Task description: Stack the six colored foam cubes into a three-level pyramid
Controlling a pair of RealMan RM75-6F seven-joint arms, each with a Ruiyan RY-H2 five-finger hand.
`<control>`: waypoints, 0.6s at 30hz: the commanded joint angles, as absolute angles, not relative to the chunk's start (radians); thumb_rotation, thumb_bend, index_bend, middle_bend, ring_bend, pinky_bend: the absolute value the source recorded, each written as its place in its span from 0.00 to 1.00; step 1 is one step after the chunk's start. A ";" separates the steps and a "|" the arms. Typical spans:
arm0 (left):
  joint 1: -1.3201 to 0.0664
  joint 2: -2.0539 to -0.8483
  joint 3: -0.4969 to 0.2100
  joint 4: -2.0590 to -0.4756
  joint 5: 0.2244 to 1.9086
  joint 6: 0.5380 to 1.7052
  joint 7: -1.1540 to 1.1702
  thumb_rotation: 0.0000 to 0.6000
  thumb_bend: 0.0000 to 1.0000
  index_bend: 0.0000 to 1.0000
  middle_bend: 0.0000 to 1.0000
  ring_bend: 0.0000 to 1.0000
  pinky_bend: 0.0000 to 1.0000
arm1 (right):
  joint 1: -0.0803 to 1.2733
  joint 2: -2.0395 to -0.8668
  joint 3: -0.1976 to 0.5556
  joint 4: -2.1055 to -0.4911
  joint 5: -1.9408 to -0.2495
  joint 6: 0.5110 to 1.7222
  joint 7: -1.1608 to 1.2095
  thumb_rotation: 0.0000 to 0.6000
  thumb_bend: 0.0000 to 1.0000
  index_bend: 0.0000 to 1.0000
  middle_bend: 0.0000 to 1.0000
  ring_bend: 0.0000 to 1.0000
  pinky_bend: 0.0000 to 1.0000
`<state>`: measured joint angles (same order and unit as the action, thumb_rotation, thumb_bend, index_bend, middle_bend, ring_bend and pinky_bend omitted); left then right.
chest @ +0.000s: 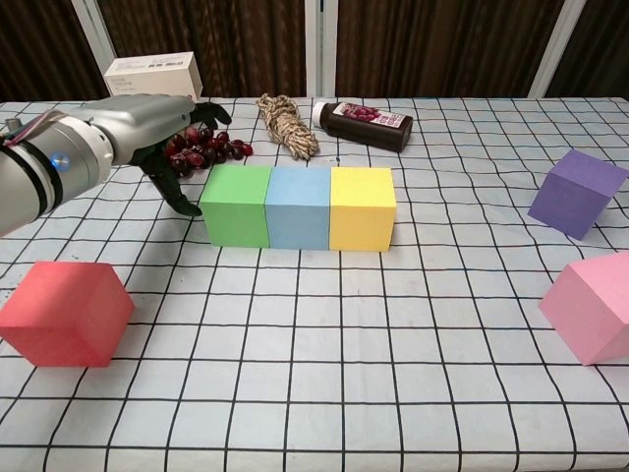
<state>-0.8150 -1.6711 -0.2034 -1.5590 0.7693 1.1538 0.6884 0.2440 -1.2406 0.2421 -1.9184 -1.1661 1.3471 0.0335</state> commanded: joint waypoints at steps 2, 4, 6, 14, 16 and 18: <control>-0.812 -1.663 -0.197 -1.567 0.771 1.159 0.700 1.00 0.00 0.10 0.09 0.07 0.04 | 0.243 -1.241 0.242 -1.918 -1.166 1.349 0.034 1.00 0.00 0.00 0.18 0.03 0.00; -0.810 -1.659 -0.195 -1.570 0.774 1.167 0.706 1.00 0.00 0.10 0.09 0.07 0.04 | 0.243 -1.241 0.241 -1.918 -1.167 1.348 0.034 1.00 0.00 0.00 0.18 0.03 0.00; -0.806 -1.651 -0.196 -1.575 0.776 1.175 0.708 1.00 0.00 0.10 0.09 0.07 0.04 | 0.243 -1.241 0.241 -1.919 -1.169 1.348 0.034 1.00 0.00 0.00 0.18 0.03 0.00; -0.768 -1.567 -0.205 -1.627 0.805 1.246 0.710 1.00 0.00 0.10 0.09 0.07 0.04 | 0.251 -1.231 0.247 -1.931 -1.176 1.348 0.015 1.00 0.00 0.00 0.18 0.03 0.00; -0.743 -1.525 -0.200 -1.654 0.826 1.268 0.689 1.00 0.00 0.10 0.09 0.07 0.05 | 0.254 -1.225 0.249 -1.936 -1.180 1.348 0.004 1.00 0.00 0.00 0.18 0.03 0.00; -0.708 -1.481 -0.199 -1.686 0.848 1.289 0.639 1.00 0.00 0.10 0.10 0.07 0.06 | 0.259 -1.217 0.249 -1.940 -1.184 1.346 -0.011 1.00 0.00 0.00 0.18 0.03 0.00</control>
<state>-0.7414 -1.5179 -0.2011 -1.6539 0.8235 1.2639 0.6801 0.2558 -1.2218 0.2486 -1.9373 -1.1812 1.3469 -0.0040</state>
